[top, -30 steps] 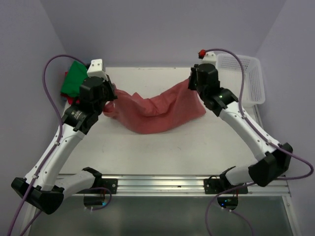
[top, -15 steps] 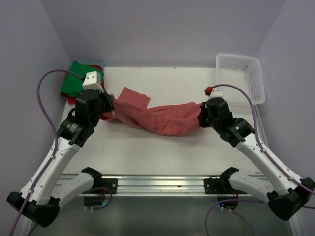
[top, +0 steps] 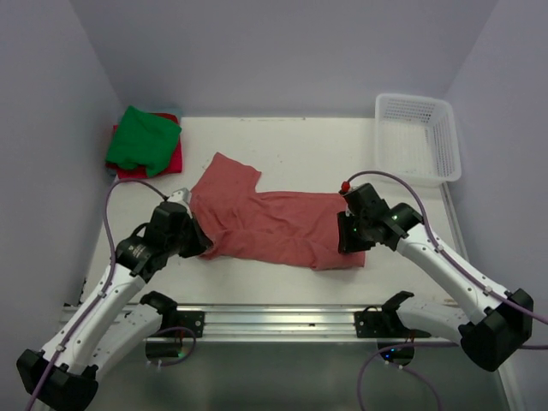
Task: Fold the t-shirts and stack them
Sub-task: Flatten out the tshirt
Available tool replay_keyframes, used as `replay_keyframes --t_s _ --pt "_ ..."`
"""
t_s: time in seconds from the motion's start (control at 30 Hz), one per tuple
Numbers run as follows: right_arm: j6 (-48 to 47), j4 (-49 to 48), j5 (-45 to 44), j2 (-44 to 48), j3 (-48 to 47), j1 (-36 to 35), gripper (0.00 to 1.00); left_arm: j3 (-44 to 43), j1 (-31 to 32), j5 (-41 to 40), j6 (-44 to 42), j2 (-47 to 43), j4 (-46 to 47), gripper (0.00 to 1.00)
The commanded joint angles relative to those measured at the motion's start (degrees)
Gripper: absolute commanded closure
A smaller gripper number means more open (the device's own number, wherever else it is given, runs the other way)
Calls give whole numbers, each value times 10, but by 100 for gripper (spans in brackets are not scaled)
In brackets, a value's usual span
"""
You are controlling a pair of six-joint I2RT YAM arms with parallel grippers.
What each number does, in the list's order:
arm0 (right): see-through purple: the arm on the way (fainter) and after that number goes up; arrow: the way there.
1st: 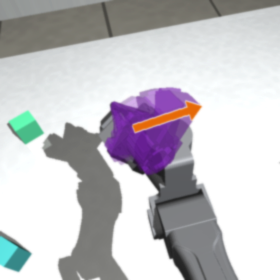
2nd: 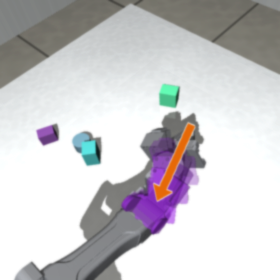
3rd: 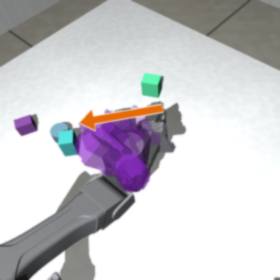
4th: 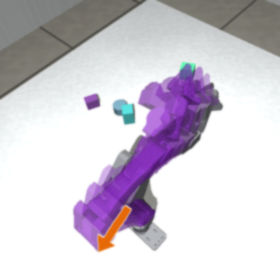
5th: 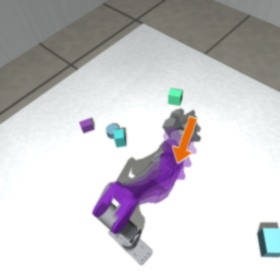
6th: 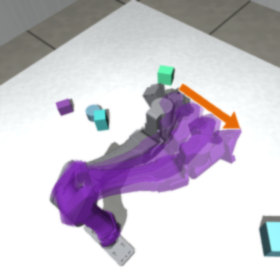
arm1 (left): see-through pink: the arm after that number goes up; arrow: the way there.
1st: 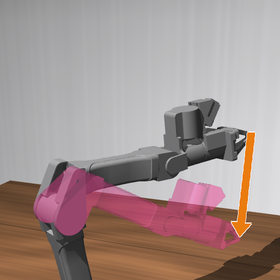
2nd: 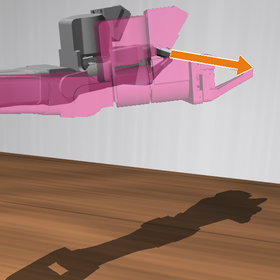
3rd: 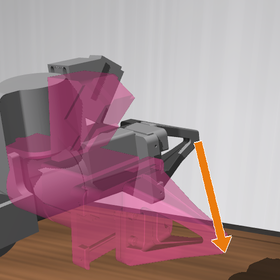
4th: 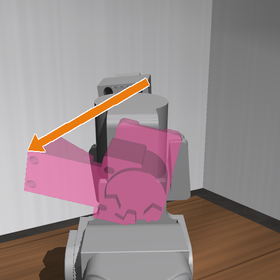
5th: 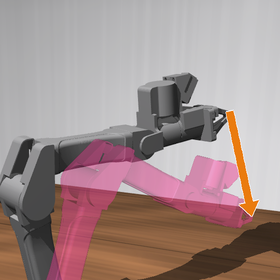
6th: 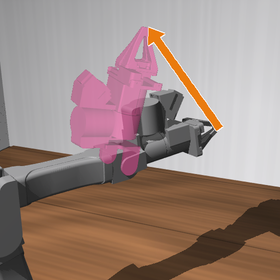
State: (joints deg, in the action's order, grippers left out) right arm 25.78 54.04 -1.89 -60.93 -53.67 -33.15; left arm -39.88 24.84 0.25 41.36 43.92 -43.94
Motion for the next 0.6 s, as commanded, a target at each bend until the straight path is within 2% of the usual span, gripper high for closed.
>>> replay_keyframes --t_s 0.0,0.1,0.13,0.17,0.2,0.23,0.33,0.5,0.57 --pt "-16 61 71 -8 -25 -8 64 -6 6 62 55 -43 -57 92" --pt "-20 83 59 14 -40 -8 57 -25 6 50 58 -71 -103 80" --pt "-20 91 56 23 -43 -9 45 -31 6 46 56 -78 -110 73" --pt "-20 90 52 27 -47 -9 37 -39 6 41 53 -79 -117 52" --pt "-18 86 41 28 -46 -9 30 -42 6 28 48 -77 -117 44" --pt "-16 72 35 27 -43 -9 29 -43 6 21 43 -70 -112 24" --pt "-13 39 21 11 -35 -8 26 -54 6 -3 12 -39 -51 6" --pt "-10 -7 21 -22 -47 -9 34 -62 6 -148 -38 35 46 1" --pt "-7 -25 12 -22 -52 -8 37 -78 4 -166 -45 87 89 2"
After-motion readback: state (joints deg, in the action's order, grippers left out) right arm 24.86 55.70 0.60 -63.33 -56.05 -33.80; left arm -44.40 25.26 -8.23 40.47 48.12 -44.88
